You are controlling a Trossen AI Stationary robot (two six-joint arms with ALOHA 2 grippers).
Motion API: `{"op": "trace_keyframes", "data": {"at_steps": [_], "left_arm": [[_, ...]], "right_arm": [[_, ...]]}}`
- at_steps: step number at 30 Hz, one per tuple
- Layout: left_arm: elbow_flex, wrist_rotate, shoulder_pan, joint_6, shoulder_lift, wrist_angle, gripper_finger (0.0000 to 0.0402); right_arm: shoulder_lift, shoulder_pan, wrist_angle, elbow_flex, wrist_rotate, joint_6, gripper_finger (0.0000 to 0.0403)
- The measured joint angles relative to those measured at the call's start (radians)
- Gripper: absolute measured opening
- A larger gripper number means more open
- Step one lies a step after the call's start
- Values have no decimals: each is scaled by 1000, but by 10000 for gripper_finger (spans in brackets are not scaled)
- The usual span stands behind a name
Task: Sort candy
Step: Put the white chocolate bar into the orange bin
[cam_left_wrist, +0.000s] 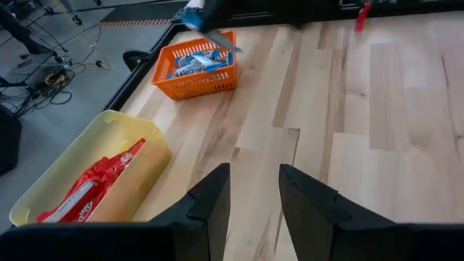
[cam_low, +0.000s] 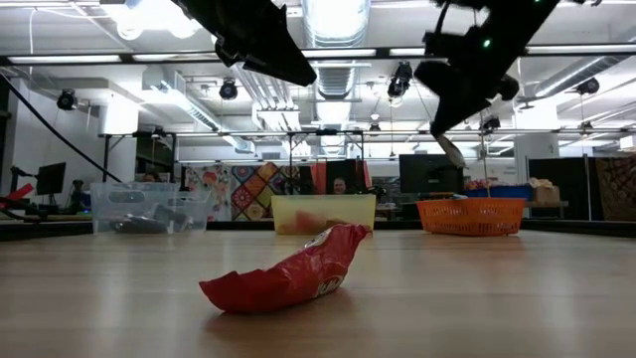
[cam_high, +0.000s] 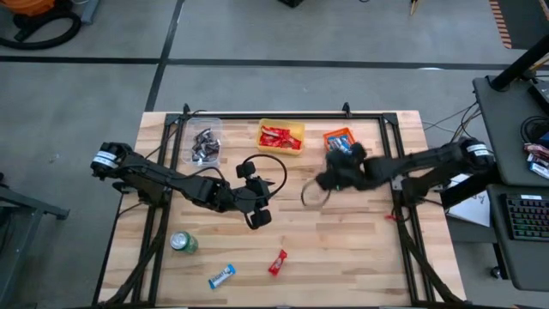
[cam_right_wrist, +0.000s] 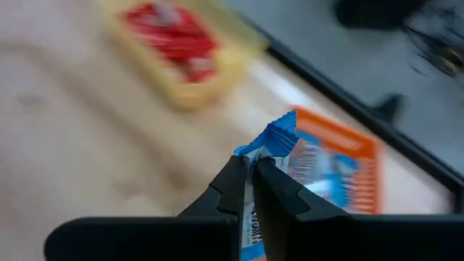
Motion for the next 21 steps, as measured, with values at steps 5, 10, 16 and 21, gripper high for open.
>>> {"op": "trace_keyframes", "data": {"at_steps": [5,10,16,21], "left_arm": [[0,0,0,-11,0,0,103],[0,0,0,-15,0,0,103],[0,0,0,-27,0,-1,103],[0,3,-2,-44,0,-10,103]], "right_arm": [[-10,-198,-88,0,-42,-3,17],[22,-347,-86,-9,-82,-41,18],[61,-441,-83,-10,-152,-84,40],[81,-454,-80,-10,-156,-104,95]]}}
